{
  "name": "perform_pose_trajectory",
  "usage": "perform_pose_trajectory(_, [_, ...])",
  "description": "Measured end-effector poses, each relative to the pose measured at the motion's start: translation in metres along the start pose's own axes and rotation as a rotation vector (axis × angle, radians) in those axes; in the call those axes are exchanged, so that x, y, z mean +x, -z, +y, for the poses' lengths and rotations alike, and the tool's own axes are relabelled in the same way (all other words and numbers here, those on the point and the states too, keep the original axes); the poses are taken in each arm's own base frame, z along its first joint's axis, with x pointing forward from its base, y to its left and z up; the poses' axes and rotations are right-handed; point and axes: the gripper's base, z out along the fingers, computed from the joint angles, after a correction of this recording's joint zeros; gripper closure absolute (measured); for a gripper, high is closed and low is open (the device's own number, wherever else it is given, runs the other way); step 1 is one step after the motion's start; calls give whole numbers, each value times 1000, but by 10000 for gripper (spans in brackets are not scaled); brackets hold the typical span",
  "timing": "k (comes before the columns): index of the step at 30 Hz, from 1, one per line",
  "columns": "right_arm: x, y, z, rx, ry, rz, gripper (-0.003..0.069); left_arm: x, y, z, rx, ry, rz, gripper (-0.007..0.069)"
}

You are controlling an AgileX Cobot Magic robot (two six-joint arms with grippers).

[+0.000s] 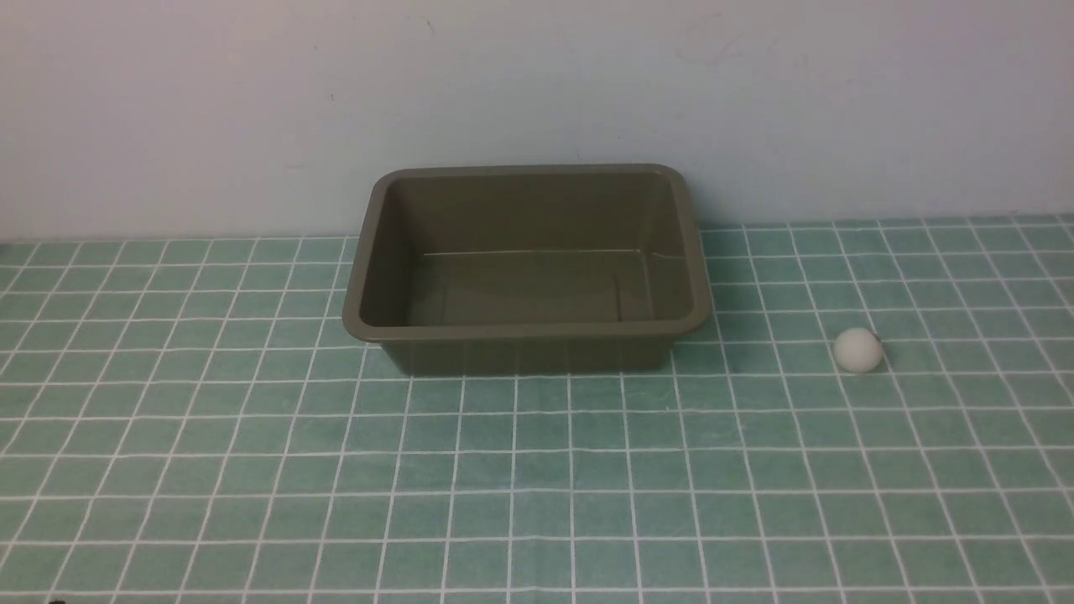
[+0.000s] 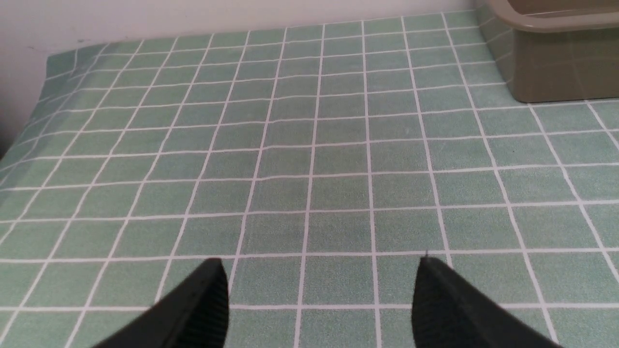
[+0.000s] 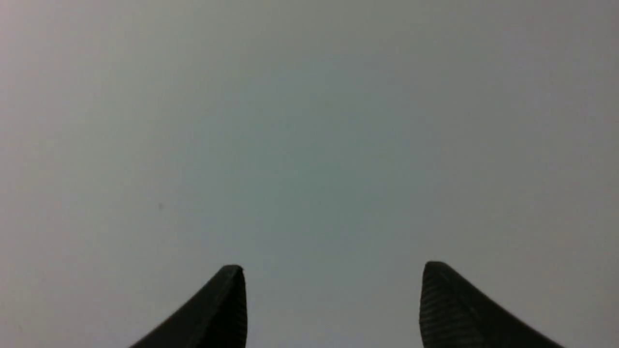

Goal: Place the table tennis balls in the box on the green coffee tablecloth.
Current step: 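Reach for and grasp a ping pong ball on the table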

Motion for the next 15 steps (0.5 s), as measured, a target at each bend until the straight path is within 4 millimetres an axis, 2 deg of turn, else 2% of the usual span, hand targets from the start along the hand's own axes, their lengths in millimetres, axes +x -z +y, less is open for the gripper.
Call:
perform_pose_trajectory(3, [11,-33,-1,26,-9,175,219,0,0,0,0,0,0,164])
perform_pose_trajectory(10, [37,-81,5,-15,23,483,219,0,0,0,0,0,0,164])
perform_pose_trajectory(11, [38,-83,5,-19,26,493,219,0,0,0,0,0,0,164])
perform_pose_trajectory(15, [58,-107,15,-123,33,668,219,0,0,0,0,0,0,164])
